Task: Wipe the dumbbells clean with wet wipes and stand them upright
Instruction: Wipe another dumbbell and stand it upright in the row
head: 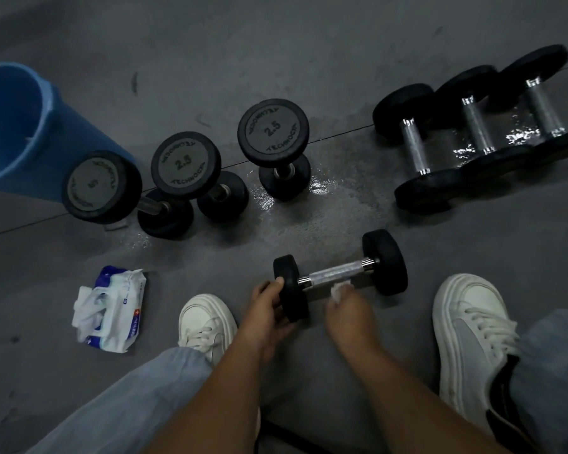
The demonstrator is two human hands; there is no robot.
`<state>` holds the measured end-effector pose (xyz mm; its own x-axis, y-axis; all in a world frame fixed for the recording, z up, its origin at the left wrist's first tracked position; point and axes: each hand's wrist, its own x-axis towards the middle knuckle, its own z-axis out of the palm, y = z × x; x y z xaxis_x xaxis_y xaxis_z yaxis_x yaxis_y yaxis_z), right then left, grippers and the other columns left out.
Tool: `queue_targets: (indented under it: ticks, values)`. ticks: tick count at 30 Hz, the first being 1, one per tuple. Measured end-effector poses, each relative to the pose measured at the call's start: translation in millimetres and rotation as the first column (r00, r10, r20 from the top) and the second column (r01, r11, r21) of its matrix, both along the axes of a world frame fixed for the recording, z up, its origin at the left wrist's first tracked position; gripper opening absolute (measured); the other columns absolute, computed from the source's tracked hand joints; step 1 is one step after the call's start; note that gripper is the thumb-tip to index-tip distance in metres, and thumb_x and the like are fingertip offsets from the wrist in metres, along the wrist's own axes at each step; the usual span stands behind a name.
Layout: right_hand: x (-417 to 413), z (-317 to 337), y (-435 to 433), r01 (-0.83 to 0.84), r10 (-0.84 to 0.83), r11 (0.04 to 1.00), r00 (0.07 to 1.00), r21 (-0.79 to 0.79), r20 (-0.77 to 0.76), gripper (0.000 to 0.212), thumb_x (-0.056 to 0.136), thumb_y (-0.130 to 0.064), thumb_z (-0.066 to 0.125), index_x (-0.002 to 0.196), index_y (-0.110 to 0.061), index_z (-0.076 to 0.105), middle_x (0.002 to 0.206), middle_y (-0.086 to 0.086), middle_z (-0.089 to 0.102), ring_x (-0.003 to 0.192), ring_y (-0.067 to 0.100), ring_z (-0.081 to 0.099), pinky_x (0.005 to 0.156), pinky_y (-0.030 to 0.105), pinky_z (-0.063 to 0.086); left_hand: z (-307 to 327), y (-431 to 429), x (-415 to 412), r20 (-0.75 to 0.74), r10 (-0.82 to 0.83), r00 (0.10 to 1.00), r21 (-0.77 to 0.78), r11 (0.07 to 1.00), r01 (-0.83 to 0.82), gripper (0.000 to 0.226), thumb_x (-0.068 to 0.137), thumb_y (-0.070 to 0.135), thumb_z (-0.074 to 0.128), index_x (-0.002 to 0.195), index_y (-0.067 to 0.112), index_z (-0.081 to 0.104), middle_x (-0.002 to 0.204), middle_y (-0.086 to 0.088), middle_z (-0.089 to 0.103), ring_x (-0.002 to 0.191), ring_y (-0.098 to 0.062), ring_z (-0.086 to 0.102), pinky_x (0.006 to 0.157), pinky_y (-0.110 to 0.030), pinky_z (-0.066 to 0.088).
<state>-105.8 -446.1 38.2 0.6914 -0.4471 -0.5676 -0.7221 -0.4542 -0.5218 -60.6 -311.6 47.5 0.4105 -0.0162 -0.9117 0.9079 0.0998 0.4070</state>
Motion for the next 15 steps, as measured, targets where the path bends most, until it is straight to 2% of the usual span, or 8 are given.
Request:
queue_targets:
  ticks: [2,3,5,6,8,9,12,15]
  values:
    - [14,3,-1,0.036,-0.021,0.997,0.979,-0.067,0.204,0.012,0.093,-0.012,0.052,0.094,-0.005,0.061,0.098,0.012,0.059,0.084,0.02,0.053,0.069,0.021,0.031,-3,0,-7,0.0,0.026,1.0,-0.007,1.0,-0.026,0.042,0.093,0.039,0.058,0.131,0.022,0.052,0.124,-0.009,0.064,0.107,-0.026,0.063,0.083,-0.04,0.051]
    - [23,4,-4,0.054,-0.033,0.996,0.965,-0.074,0.26,0.013,0.093,-0.012,0.051,0.097,-0.005,0.061,0.1,0.01,0.058,0.084,0.016,0.05,0.07,0.017,0.03,-4,0,-11,-0.013,0.038,0.999,-0.003,0.999,-0.038,0.043,0.093,0.043,0.057,0.129,0.022,0.055,0.124,-0.008,0.066,0.108,-0.025,0.063,0.084,-0.04,0.053]
    - [32,4,-9,0.104,-0.089,0.993,0.967,-0.049,0.24,0.019,0.093,-0.012,0.051,0.108,-0.003,0.06,0.112,0.011,0.058,0.095,0.019,0.055,0.08,0.017,0.036,-4,-3,-14,-0.04,0.037,0.999,0.018,0.999,-0.037,0.05,0.09,0.059,0.054,0.126,0.025,0.061,0.123,-0.004,0.068,0.11,-0.022,0.064,0.081,-0.039,0.056]
    - [29,1,-10,0.096,-0.086,0.994,0.98,-0.049,0.178,0.021,0.093,-0.013,0.051,0.109,-0.003,0.06,0.115,0.013,0.058,0.099,0.023,0.057,0.082,0.021,0.039,-3,-5,-14,-0.06,0.042,0.997,0.027,0.999,-0.041,0.055,0.087,0.066,0.052,0.124,0.027,0.063,0.121,-0.003,0.068,0.109,-0.022,0.064,0.082,-0.04,0.056]
    - [15,-2,-8,-0.006,0.007,0.997,1.0,-0.082,0.019,0.021,0.093,-0.018,0.05,0.105,-0.003,0.06,0.111,0.017,0.062,0.099,0.03,0.059,0.079,0.027,0.042,-1,-8,-11,-0.124,0.039,0.992,0.034,0.999,-0.035,0.062,0.083,0.074,0.051,0.119,0.025,0.064,0.117,-0.005,0.067,0.108,-0.025,0.064,0.088,-0.045,0.056]
    - [10,-3,-5,-0.027,0.028,0.997,1.0,-0.072,0.007,0.022,0.093,-0.018,0.05,0.105,-0.004,0.061,0.108,0.017,0.063,0.1,0.03,0.059,0.08,0.027,0.042,-2,-9,-10,-0.168,0.052,0.984,0.025,0.999,-0.048,0.065,0.081,0.076,0.052,0.116,0.022,0.065,0.115,-0.008,0.066,0.109,-0.026,0.063,0.092,-0.047,0.055]
    - [11,0,5,-0.017,0.025,0.999,0.977,-0.038,0.213,0.015,0.091,-0.011,0.052,0.101,-0.004,0.061,0.107,0.013,0.06,0.098,0.024,0.056,0.083,0.024,0.039,-4,-13,-10,-0.259,0.109,0.96,-0.032,0.992,-0.121,0.084,0.071,0.082,0.056,0.117,0.013,0.064,0.119,-0.015,0.063,0.111,-0.032,0.062,0.098,-0.052,0.052]
    - [12,-1,7,-0.006,0.014,0.999,0.983,-0.044,0.184,0.02,0.091,-0.006,0.05,0.106,-0.001,0.062,0.113,0.016,0.06,0.105,0.027,0.057,0.091,0.021,0.038,-2,-18,-4,-0.358,0.142,0.923,-0.083,0.98,-0.183,0.106,0.05,0.09,0.061,0.122,0.011,0.065,0.123,-0.019,0.065,0.111,-0.037,0.064,0.095,-0.055,0.052]
